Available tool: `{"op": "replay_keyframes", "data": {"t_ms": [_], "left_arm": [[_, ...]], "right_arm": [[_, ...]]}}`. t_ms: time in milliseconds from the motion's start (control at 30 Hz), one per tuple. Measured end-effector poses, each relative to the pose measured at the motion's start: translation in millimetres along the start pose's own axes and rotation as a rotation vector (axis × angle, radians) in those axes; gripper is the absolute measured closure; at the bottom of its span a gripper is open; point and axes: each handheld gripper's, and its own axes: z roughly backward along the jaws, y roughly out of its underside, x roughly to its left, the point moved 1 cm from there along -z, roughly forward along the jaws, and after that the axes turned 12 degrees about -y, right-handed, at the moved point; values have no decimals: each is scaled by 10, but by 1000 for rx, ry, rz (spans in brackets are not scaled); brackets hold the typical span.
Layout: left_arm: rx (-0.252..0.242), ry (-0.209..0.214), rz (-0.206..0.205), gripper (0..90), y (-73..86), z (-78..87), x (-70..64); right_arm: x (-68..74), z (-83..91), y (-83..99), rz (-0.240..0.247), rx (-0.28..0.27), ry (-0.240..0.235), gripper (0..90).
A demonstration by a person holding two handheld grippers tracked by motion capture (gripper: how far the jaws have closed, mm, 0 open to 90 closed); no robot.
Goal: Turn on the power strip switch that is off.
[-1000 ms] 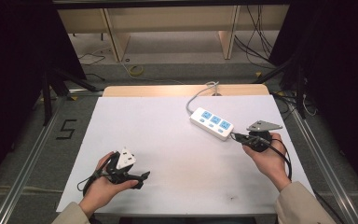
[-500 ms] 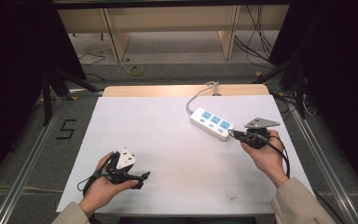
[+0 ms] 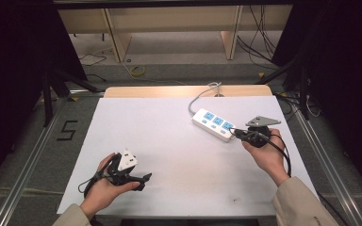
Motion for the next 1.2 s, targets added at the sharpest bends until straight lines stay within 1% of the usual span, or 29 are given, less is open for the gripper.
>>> {"op": "replay_keyframes", "data": {"t_ms": [767,1200], "left_arm": [[0,2,-1,158,0,-2,-1],[0,2,-1,158,-1,-2,-2]], "right_arm": [[-10,-123,-108,10,14,0,900],[-37,-198,-145,6,27,5,900]]}}
